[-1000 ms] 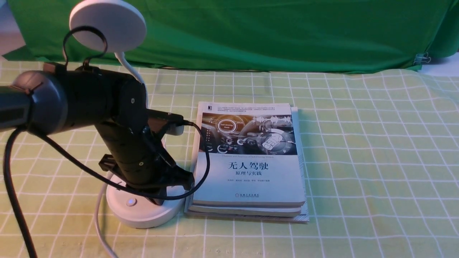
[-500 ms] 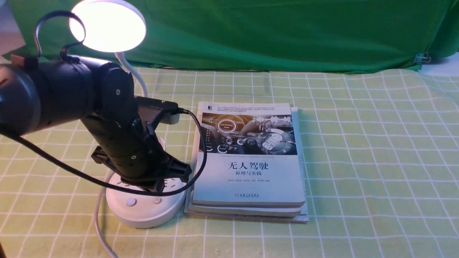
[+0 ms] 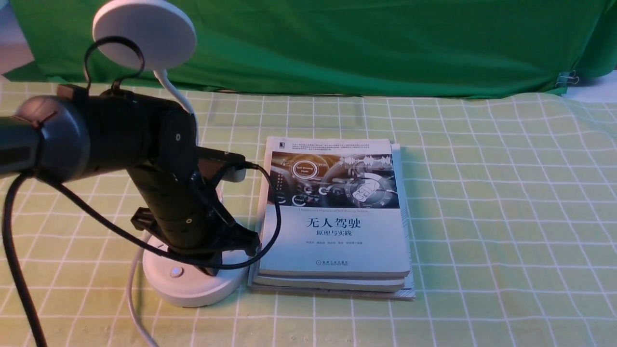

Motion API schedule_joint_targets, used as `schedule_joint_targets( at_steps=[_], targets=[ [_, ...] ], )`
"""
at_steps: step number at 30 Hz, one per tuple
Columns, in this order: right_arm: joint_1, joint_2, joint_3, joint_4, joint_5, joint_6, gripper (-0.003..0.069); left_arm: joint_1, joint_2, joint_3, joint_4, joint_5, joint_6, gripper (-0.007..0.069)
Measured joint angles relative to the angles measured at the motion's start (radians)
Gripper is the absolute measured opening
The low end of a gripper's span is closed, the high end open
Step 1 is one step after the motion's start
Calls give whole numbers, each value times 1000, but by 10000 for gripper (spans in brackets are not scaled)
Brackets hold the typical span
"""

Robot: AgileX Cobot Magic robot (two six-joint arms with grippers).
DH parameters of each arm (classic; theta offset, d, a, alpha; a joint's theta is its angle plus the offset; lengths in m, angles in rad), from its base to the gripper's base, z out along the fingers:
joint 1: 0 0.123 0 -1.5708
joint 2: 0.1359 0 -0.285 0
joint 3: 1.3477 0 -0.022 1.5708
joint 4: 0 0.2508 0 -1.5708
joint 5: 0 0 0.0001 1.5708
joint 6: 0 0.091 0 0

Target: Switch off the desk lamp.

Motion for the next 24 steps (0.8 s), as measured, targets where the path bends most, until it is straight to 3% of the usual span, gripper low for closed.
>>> schedule_joint_targets(
  at_steps=[8,15,20,24],
  targets=[
    [0,0,0,0,0,0,238,-6,-171,94,9,-43,-12,1],
    [0,0,0,0,-1,0,238,-6,-540,375,-7,-280,-24,1],
    [0,0,0,0,-1,-1,238,-6,-867,632,-47,-605,-27,1],
    [0,0,0,0,-1,0,238,-6,-996,734,-49,-728,-28,1]
  ],
)
